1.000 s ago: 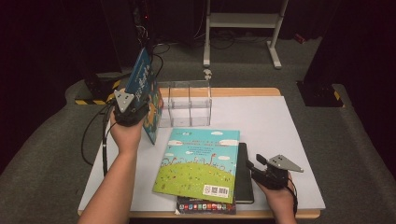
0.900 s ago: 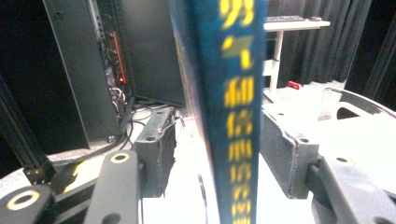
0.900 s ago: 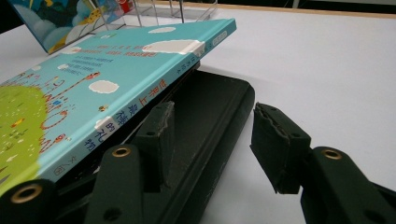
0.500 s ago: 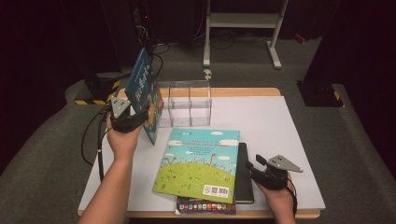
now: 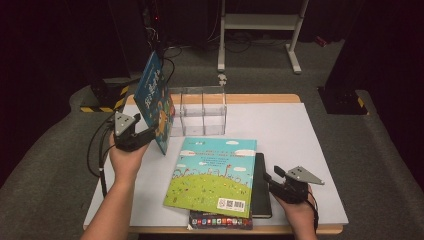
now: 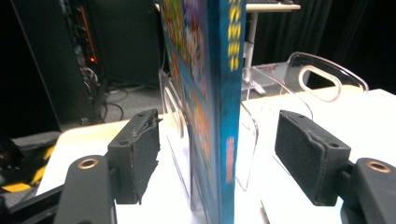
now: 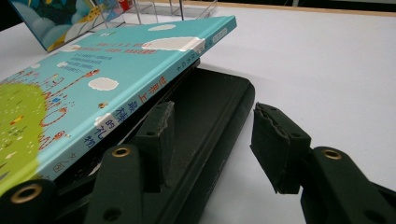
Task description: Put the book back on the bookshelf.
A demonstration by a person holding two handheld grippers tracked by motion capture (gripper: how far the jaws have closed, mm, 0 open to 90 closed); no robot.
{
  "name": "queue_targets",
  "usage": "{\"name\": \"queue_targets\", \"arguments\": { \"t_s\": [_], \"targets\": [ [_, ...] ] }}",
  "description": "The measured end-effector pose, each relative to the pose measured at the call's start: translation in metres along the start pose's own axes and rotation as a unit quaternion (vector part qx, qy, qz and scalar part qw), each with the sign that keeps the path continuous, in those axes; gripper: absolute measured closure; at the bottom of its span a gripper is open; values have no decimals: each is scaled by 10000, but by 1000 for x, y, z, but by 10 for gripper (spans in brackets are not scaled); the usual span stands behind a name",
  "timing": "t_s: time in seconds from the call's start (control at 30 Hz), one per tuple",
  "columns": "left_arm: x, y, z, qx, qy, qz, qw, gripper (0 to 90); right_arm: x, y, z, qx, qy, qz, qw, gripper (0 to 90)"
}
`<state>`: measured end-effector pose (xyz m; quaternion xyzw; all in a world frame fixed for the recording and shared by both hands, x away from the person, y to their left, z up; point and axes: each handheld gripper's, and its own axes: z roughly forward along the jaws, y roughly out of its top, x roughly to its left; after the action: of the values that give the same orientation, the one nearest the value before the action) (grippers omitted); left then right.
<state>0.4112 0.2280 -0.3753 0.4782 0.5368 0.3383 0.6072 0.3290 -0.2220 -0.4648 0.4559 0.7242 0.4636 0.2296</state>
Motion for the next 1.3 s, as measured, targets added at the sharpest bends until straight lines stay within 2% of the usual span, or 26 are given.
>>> {"name": "queue_targets", "arguments": {
  "t_s": [0.1, 0.3, 0.6, 0.77, 0.97, 1.03, 1.17, 1.3],
  "targets": [
    [4, -4, -4, 84, 5, -62, 9999, 310, 1, 0, 0, -5, 6, -7, 10000, 488],
    [10, -18, -10, 350, -28, -46, 9994, 311, 1, 0, 1, 7, 1, -3, 10000, 488],
    [21, -42, -20, 789, -5, -224, 9966, 306, 1, -1, 1, 16, -1, -6, 10000, 488],
    [22, -54, -25, 975, -9, -306, 9948, 301, 1, 0, 1, 40, 17, -21, 10000, 488],
    [13, -73, -37, 1218, -179, -324, 9919, 291, 2, 1, 1, 17, 37, -29, 10000, 485],
    [6, -84, -40, 1411, -199, -268, 9894, 297, 3, 1, 1, 13, 41, -28, 10000, 483],
    [-10, -107, -46, 1687, -411, -233, 9845, 300, 5, 2, 1, 12, 43, -51, 10000, 481],
    [-21, -121, -48, 1763, -501, -161, 9829, 287, 7, 2, 1, 6, 42, -100, 9999, 479]
  ]
}}
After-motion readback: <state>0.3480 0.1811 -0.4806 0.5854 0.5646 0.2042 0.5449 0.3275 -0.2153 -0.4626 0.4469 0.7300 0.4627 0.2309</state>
